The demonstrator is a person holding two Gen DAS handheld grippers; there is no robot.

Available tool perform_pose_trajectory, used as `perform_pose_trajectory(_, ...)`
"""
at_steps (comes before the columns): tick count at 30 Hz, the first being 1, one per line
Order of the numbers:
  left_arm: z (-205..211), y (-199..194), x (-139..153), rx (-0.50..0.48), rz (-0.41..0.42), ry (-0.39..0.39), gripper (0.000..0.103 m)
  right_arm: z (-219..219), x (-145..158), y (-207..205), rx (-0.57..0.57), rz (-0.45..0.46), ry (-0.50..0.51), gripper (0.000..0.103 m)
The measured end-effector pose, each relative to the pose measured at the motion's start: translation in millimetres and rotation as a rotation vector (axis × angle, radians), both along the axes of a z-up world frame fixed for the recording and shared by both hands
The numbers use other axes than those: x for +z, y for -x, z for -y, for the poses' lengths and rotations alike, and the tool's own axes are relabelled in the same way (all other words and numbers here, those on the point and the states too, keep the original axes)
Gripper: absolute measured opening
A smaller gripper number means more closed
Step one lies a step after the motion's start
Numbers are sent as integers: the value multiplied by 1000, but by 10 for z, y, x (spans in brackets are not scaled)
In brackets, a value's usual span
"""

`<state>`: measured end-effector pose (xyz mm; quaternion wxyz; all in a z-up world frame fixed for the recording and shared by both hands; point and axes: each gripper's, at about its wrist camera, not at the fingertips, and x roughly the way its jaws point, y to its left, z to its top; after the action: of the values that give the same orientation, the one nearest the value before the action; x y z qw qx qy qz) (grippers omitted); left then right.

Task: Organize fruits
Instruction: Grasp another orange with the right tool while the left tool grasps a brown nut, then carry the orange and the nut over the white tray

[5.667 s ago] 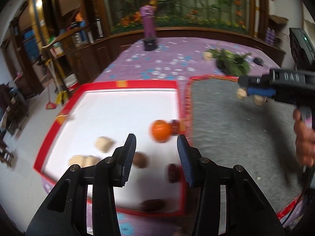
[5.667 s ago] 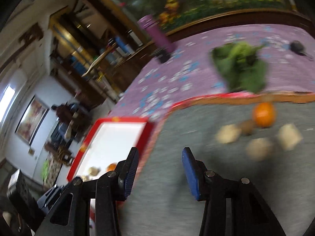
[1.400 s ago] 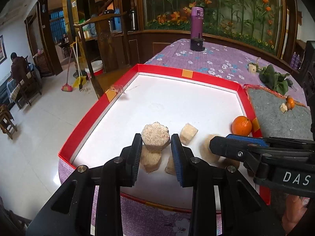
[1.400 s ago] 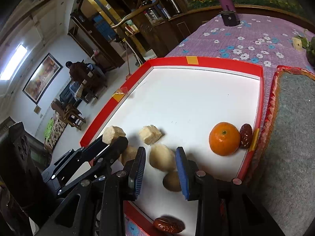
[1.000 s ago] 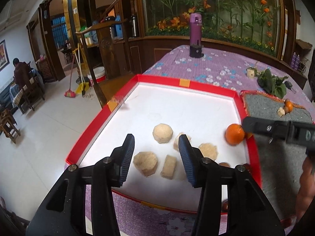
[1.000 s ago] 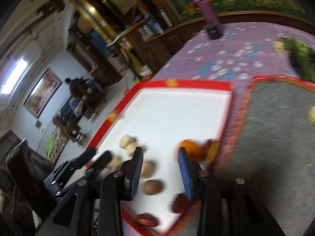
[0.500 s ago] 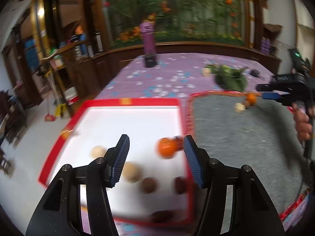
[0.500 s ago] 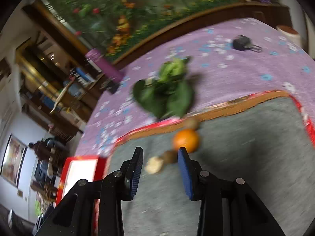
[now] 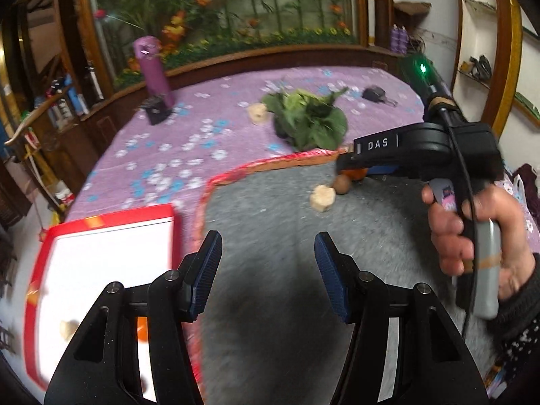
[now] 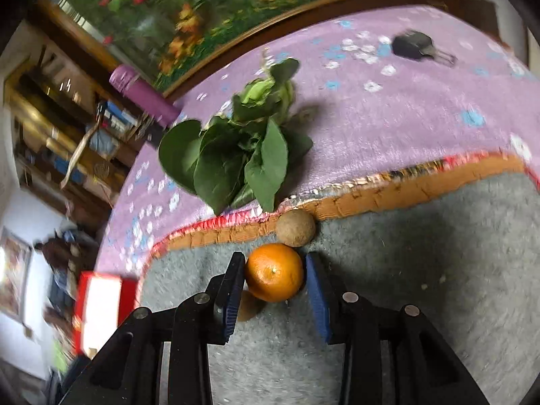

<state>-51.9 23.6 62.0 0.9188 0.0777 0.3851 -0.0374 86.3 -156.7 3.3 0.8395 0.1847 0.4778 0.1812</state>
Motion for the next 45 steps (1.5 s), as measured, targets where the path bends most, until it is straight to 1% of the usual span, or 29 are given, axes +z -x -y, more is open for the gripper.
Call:
perform_pose_trajectory(3,150,-230,-107,-18,-37,-2,57,51,-1,-6,21,0,-10,33)
perform_pose_trajectory(5,241,-335,-158,-42,-54,16,57,140,3,-14,12,-14,-41,33)
perform_pose_trajectory(9,361,-505,-275,-47,-97,17,57,317,-6,-39,-18,-72,-142,33)
perform_pose_trajectory(14,444,-713,-396,-64,-131,-29,57,413,-44,-28,-45,-122,-187,33)
perform_pose_trajectory(16,458,-782,-437,-71,-143,-33,55,412,-56,-23,-41,-133,-196,33)
perform_pose_trajectory(19,463,-859,-493,-77,-154,-37,48,416,-70,-15,-42,-142,-201,33)
perform_pose_trajectory(23,457,-883,-507,-81,-138,-23,41,418,-58,-13,-43,-143,-206,33)
perform_pose_trajectory(25,463,-872,-494,-77,-125,-28,30,415,-55,-14,-36,-139,-209,33)
perform_pose_trajectory(26,475,-869,-494,-82,-118,-33,22,410,-54,-12,-34,-138,-210,33)
perform_pose_trajectory(29,480,-836,-506,-78,-109,-22,22,410,-34,-4,-29,-124,-221,33)
perform_pose_trajectory(31,435,-806,-486,-62,-116,11,22,408,-5,2,-23,-107,-231,33)
perform_pose_trajectory(32,392,-764,-451,-49,-111,36,22,405,14,10,-17,-96,-236,33)
perform_pose_trajectory(35,317,-612,-337,-32,-80,60,22,359,63,38,6,-62,-239,33)
perform_pose_trajectory(40,200,-189,-125,13,-14,54,22,209,162,116,61,6,-216,32)
perform_pose_trajectory(43,105,145,55,42,48,38,22,183,207,159,61,55,-196,32)
perform_pose_trajectory(45,-16,354,190,63,86,49,23,196,201,177,46,76,-186,32)
